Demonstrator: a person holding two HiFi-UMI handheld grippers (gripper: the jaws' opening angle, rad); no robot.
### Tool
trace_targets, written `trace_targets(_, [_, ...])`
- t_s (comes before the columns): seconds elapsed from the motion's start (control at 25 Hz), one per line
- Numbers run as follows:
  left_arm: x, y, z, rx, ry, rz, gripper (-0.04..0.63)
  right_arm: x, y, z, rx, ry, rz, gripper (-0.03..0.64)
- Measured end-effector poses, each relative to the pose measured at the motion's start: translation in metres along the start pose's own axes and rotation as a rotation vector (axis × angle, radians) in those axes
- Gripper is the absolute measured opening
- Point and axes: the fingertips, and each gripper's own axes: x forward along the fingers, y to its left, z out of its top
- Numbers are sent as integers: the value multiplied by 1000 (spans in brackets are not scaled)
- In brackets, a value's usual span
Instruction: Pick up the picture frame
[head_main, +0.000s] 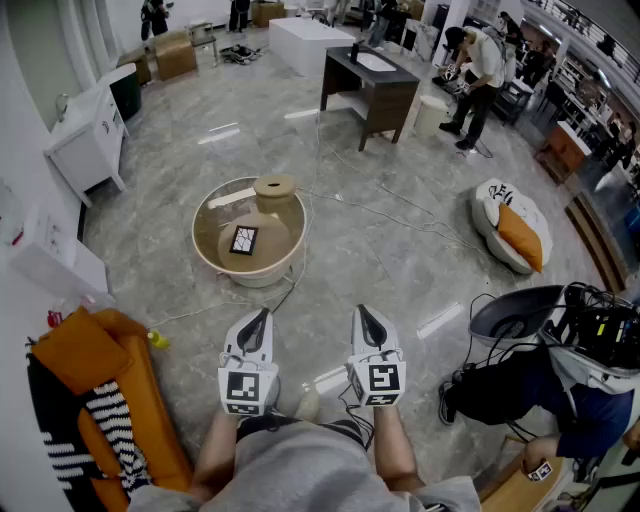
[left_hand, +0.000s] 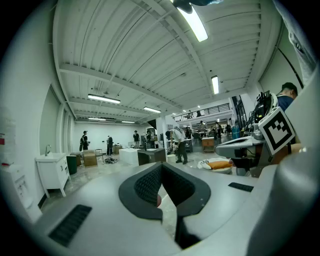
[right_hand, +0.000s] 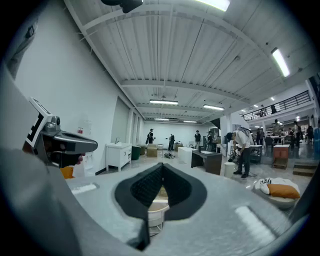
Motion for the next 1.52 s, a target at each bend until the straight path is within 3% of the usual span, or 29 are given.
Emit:
trace_targets(0.36, [9, -20, -1, 7, -8, -31, 17, -10, -11, -14, 7, -19, 4, 0])
trace_targets(0.56, [24, -44, 15, 8, -10, -60, 17, -23, -40, -7, 15, -16, -22, 0])
trace_targets(1.08, [80, -97, 24, 24, -34, -217, 17, -33, -85, -17, 15, -6, -125, 0])
trace_targets(1.52, [169, -88, 18, 31, -42, -248, 17, 37, -135, -32, 35, -4, -157, 0])
